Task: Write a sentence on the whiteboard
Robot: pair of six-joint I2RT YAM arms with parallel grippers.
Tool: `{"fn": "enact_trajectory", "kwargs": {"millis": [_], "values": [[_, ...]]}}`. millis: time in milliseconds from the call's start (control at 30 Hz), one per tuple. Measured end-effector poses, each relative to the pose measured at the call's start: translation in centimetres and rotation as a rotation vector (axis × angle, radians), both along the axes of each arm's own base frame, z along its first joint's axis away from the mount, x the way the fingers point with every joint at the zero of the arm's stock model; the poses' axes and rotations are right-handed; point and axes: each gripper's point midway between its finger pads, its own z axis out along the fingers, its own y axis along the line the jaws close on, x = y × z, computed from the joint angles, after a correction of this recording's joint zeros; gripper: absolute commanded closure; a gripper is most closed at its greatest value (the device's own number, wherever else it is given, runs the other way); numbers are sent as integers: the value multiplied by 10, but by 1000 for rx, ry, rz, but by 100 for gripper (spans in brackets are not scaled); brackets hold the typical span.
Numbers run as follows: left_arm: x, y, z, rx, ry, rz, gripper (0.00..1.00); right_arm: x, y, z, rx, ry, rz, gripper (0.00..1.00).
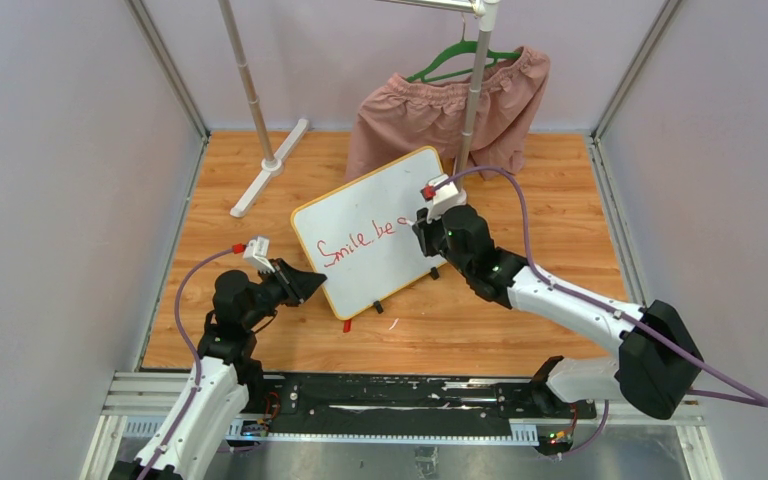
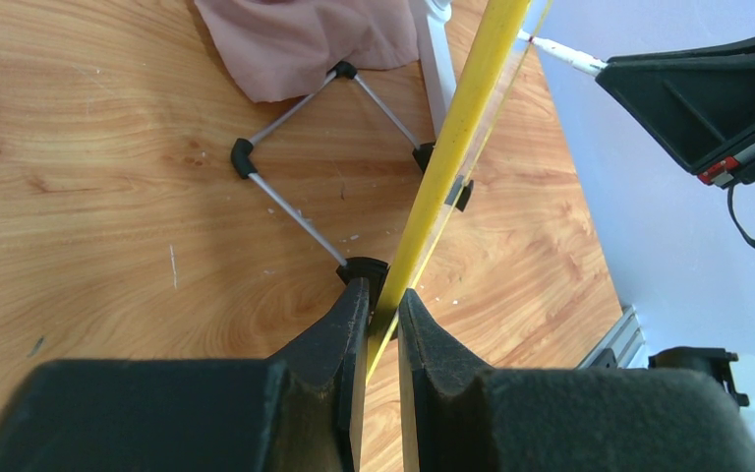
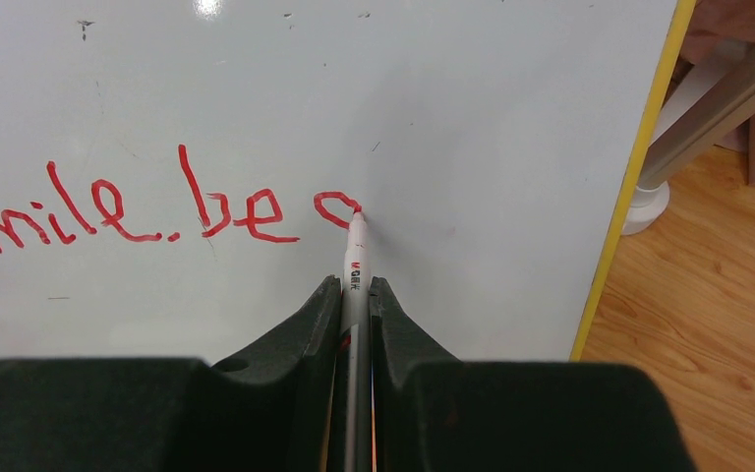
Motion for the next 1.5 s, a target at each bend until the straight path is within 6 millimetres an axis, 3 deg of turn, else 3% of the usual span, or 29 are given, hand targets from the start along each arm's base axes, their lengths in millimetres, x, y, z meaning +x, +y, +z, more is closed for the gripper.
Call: {"fn": "enact_trajectory", "kwargs": {"millis": [533,1000,1200,1400,1500], "values": [[0,0,0,0,0,0,100,-13,-6,-23,-6,53,1,100],[0,0,0,0,0,-1,100,-32,19,-27,-8,71,86,100],[0,0,0,-1,-1,-2,100,-31,14,-16,-5,46,61,100],[0,0,0,-1,-1,-2,100,-21,-18,28,60,-45,-23,100],[0,0,0,-1,-1,-2,100,-14,-33,39,80,-70,-71,100]]}}
